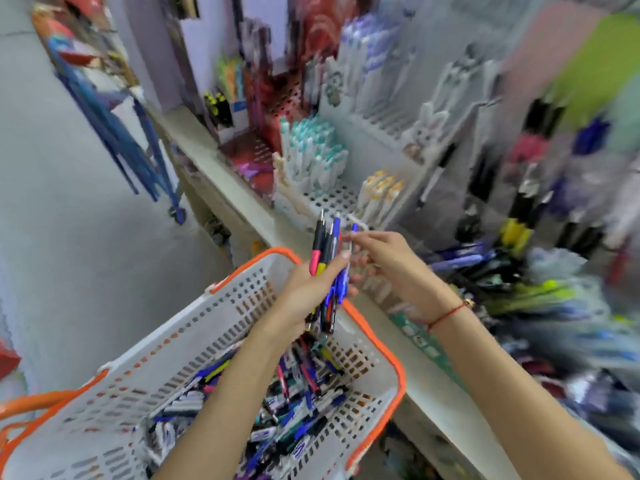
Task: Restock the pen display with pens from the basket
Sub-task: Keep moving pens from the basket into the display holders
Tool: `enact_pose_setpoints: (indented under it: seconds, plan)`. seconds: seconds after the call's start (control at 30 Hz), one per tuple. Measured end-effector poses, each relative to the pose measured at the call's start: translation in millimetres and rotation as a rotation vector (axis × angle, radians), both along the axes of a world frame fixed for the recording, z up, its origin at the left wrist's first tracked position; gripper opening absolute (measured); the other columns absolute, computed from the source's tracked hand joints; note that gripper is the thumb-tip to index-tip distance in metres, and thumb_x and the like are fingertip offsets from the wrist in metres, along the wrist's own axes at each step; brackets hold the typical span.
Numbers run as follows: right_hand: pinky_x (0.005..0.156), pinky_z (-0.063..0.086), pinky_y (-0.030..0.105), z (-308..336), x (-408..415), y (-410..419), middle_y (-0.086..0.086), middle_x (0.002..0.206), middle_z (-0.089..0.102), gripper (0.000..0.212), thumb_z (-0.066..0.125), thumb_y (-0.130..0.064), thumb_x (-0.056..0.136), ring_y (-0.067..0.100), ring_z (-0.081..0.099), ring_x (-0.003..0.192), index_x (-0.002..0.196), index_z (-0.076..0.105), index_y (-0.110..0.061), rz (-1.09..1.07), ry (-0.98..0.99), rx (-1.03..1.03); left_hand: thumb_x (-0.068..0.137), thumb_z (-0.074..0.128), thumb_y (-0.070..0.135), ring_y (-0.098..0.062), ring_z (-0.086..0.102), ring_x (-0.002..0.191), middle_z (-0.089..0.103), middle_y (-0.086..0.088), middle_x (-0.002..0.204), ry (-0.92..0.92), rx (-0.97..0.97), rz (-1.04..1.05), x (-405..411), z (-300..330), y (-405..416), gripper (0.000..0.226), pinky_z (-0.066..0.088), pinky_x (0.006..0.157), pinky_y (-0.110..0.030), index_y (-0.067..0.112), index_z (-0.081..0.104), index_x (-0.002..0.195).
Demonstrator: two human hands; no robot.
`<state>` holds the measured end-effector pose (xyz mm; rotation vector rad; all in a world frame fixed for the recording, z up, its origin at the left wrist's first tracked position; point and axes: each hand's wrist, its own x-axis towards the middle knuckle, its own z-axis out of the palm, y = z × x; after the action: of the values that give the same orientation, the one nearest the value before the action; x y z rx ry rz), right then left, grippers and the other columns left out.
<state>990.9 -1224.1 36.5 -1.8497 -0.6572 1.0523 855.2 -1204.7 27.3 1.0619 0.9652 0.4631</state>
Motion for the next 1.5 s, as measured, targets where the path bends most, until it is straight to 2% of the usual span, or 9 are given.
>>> enact_pose_setpoints:
  seconds: [0.17,0.3,0.43,0.67,0.83,1.0,1.1,1.27,1.5]
  plan:
    - [0.050,0.039,0.018,36.7,40.1,-39.6,0.002,0.071,0.052,0.019,0.052,-0.019,0.100,0.009,0.047,0.051,0.098,0.066,-0.007,-0.121,0.078,0.079,0.093,0.061,0.035,-0.002,0.066,0.054,0.071,0.006,0.064,-0.051,0.048,-0.131,51.3,30.8,-10.0,0.024,0.048,0.047,-0.014,0.015,0.067,0.081]
    - [0.049,0.038,0.020,63.2,63.5,-71.8,0.003,0.071,0.055,0.015,0.051,-0.015,0.100,0.004,0.047,0.042,0.088,0.059,-0.010,-0.289,0.038,0.189,0.096,0.059,0.031,-0.006,0.067,0.054,0.072,0.003,0.064,-0.124,0.022,-0.207,86.2,49.1,-29.1,0.024,0.053,0.050,-0.020,0.014,0.068,0.082]
    - [0.045,0.040,0.015,80.2,82.5,-104.9,0.006,0.078,0.064,0.013,0.047,-0.013,0.102,0.002,0.053,0.041,0.092,0.052,-0.006,-0.442,-0.035,0.361,0.097,0.057,0.026,-0.007,0.067,0.051,0.070,0.003,0.058,-0.135,-0.004,-0.235,107.9,55.1,-40.4,0.023,0.050,0.043,-0.018,0.015,0.068,0.080]
    - [0.058,0.052,0.016,101.6,124.2,-140.9,0.002,0.084,0.064,0.018,0.041,-0.012,0.104,0.002,0.062,0.058,0.091,0.050,-0.017,-0.910,-0.403,0.711,0.095,0.057,0.040,-0.003,0.047,0.044,0.054,0.009,0.059,-0.124,0.094,-0.281,141.0,62.2,-42.6,0.030,0.043,0.049,-0.013,0.014,0.071,0.094]
    - [0.079,0.057,0.030,118.1,158.3,-137.6,0.003,0.100,0.066,0.009,0.038,-0.013,0.103,0.011,0.066,0.082,0.105,0.046,-0.014,-0.927,-0.719,0.838,0.096,0.053,0.044,-0.004,0.045,0.047,0.051,0.009,0.061,-0.185,0.107,-0.279,168.8,75.0,-51.9,0.032,0.042,0.052,-0.018,0.016,0.070,0.095]
    - [0.068,0.049,0.029,126.7,183.7,-118.7,0.000,0.088,0.066,0.022,0.047,-0.020,0.102,0.013,0.060,0.071,0.111,0.057,-0.003,-0.659,-1.036,0.493,0.100,0.050,0.038,-0.004,0.044,0.047,0.050,0.007,0.063,-0.207,0.081,-0.229,186.1,75.6,-60.3,0.031,0.039,0.050,-0.019,0.013,0.068,0.097]
    - [0.074,0.045,0.030,128.0,195.6,-107.4,0.004,0.097,0.072,0.031,0.059,-0.037,0.096,0.020,0.064,0.088,0.108,0.070,-0.011,-0.469,-1.160,0.247,0.101,0.046,0.038,-0.004,0.045,0.047,0.051,0.008,0.063,-0.222,0.092,-0.248,186.9,74.7,-62.4,0.033,0.041,0.047,-0.019,0.014,0.067,0.102]
    - [0.085,0.023,0.034,127.5,200.1,-93.3,0.008,0.104,0.060,0.035,0.060,-0.051,0.089,0.033,0.045,0.111,0.096,0.078,-0.021,-0.341,-1.495,-0.052,0.102,0.044,0.037,-0.004,0.044,0.048,0.051,0.009,0.062,-0.265,0.072,-0.285,187.5,73.3,-58.8,0.033,0.040,0.047,-0.019,0.014,0.067,0.106]
    - [0.093,0.030,0.039,129.8,197.2,-91.9,0.009,0.116,0.058,0.032,0.072,-0.035,0.084,0.032,0.044,0.115,0.110,0.069,-0.016,-0.349,-1.480,-0.141,0.099,0.048,0.039,-0.004,0.044,0.051,0.053,0.011,0.065,-0.344,0.076,-0.321,184.7,71.1,-49.1,0.031,0.040,0.047,-0.017,0.018,0.066,0.114]
